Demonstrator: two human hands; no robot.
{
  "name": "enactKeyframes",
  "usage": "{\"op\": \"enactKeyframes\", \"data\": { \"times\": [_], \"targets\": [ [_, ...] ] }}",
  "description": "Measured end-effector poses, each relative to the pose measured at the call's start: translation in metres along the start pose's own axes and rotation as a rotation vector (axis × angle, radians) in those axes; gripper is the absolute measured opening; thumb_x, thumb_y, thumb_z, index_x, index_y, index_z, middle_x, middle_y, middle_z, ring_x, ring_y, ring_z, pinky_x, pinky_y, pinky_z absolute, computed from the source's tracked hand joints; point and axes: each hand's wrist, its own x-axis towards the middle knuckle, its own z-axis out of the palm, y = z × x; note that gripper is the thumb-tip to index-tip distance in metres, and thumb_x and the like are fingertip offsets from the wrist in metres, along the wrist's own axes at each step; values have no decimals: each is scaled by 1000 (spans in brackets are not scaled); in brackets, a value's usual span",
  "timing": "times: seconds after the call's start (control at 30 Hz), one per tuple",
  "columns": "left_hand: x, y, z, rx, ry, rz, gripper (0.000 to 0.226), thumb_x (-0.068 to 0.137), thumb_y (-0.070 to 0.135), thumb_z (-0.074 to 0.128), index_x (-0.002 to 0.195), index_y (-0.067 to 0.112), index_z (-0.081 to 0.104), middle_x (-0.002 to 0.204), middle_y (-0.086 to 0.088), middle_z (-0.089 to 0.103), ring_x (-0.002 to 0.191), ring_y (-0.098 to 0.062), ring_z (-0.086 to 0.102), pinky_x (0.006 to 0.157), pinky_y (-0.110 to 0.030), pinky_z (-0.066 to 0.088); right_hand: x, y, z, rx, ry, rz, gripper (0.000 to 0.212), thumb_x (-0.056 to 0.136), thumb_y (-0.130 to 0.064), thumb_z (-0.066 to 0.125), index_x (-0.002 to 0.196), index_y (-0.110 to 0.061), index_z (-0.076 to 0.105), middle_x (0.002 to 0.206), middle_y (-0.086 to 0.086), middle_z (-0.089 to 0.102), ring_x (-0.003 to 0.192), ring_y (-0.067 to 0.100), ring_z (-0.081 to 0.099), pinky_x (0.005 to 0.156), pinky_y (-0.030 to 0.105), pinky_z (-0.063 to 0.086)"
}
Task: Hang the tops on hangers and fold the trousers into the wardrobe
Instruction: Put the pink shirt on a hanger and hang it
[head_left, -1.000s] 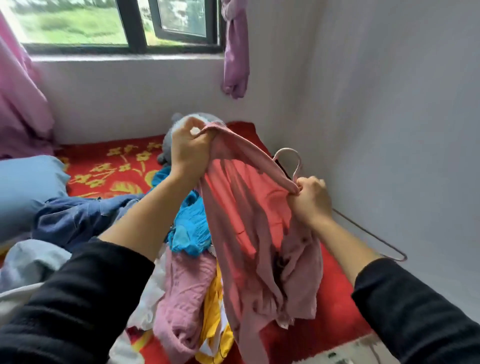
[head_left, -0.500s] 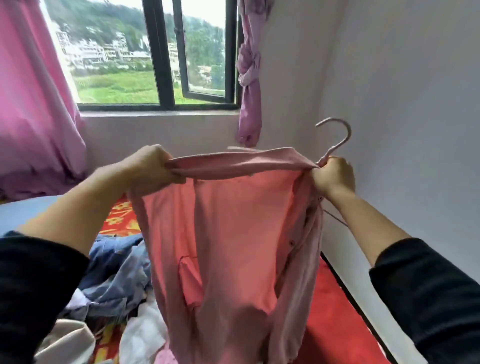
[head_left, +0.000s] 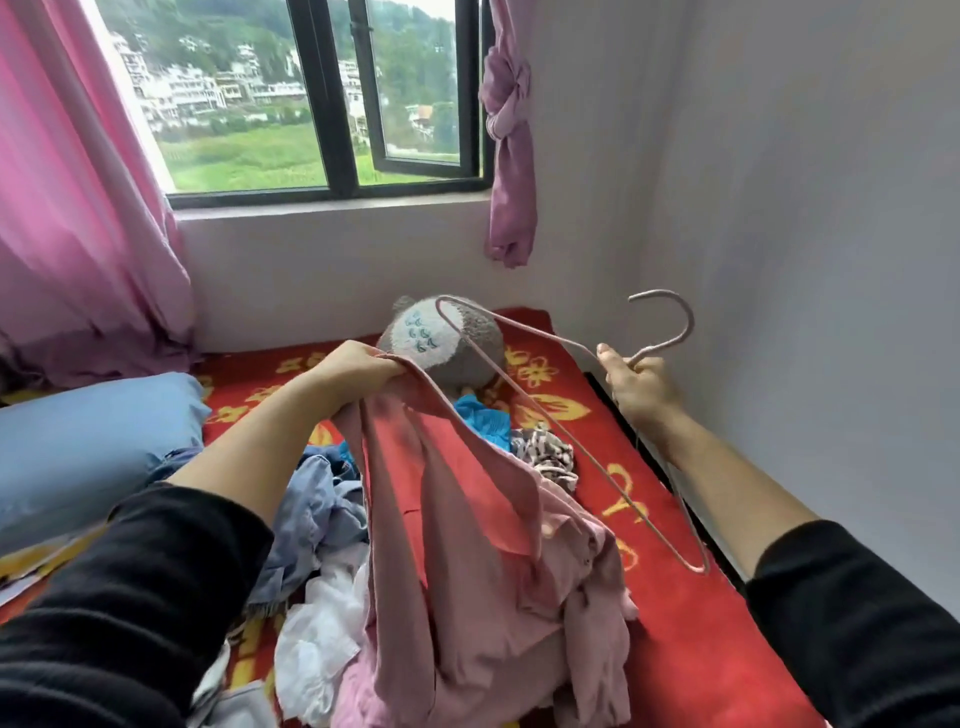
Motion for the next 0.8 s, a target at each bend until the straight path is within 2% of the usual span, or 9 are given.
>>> {"op": "enactKeyframes", "data": {
  "times": [0.13, 0.27, 0.33, 0.47, 0.53, 0.6, 0.63, 0.73, 0.8],
  "targets": [
    [6, -6, 9, 28, 42, -42, 22, 86, 29, 62, 89, 12, 75, 86, -10, 70, 70, -20, 60, 70, -34, 55, -10, 31, -5, 127, -92, 36, 47, 90, -29, 55, 47, -19, 38, 42, 1, 32, 37, 15, 27, 38, 23, 23],
    [6, -8, 12, 4, 64, -89, 23, 85, 30, 61, 74, 13, 70, 71, -6, 62, 56, -18, 53, 54, -27, 46, -16, 53, -11, -26, -181, 35, 39, 87, -20, 54, 51, -15, 41, 50, 6, 31, 44, 16, 27, 45, 29, 22],
    [4, -7, 14, -27, 59, -115, 24, 85, 32, 61, 73, 13, 69, 68, -6, 63, 52, -19, 55, 51, -26, 47, -20, 57, -12, -102, -239, -3, 38, 88, -17, 54, 53, -14, 41, 50, 4, 30, 45, 14, 27, 47, 30, 23],
    [-2, 1, 21, -91, 58, -146, 24, 88, 30, 57, 78, 12, 67, 67, -5, 65, 44, -15, 57, 39, -19, 45, -30, 56, 2, -300, -262, -62, 51, 90, -21, 52, 45, -16, 29, 42, -7, 30, 42, 11, 28, 51, 31, 25],
    [-7, 7, 30, -174, 49, -174, 26, 92, 30, 54, 80, 8, 63, 56, -2, 63, 40, -13, 55, 32, -14, 37, -38, 51, 18, -346, -245, -85, 53, 92, -22, 52, 44, -14, 31, 43, -5, 34, 46, 16, 35, 54, 33, 28],
    [-13, 15, 43, -262, 4, -193, 30, 95, 31, 51, 75, 9, 58, 35, 5, 52, 25, -7, 45, 29, -9, 28, -48, 44, 38, -393, -244, -97, 50, 95, -26, 48, 48, -13, 37, 51, -1, 44, 58, 24, 46, 58, 33, 30],
    [-16, 18, 51, -278, -18, -183, 31, 96, 31, 50, 74, 11, 58, 32, 7, 48, 22, -5, 40, 30, -8, 25, -53, 40, 48, -425, -233, -93, 47, 96, -29, 46, 52, -14, 40, 58, 2, 50, 66, 28, 52, 60, 32, 30],
    [-23, 20, 62, -242, -78, -105, 29, 95, 27, 49, 73, 14, 62, 47, 2, 54, 35, -9, 44, 33, -12, 28, -63, 34, 68, -478, -144, -94, 41, 97, -33, 41, 60, -16, 44, 84, 15, 66, 86, 35, 61, 65, 33, 33],
    [-26, 13, 57, -177, -71, -78, 28, 94, 22, 50, 71, 16, 66, 58, -1, 57, 43, -10, 48, 34, -13, 32, -64, 30, 69, -474, -81, -103, 37, 98, -33, 39, 64, -19, 46, 90, 17, 68, 89, 36, 62, 66, 34, 34]
  ]
}}
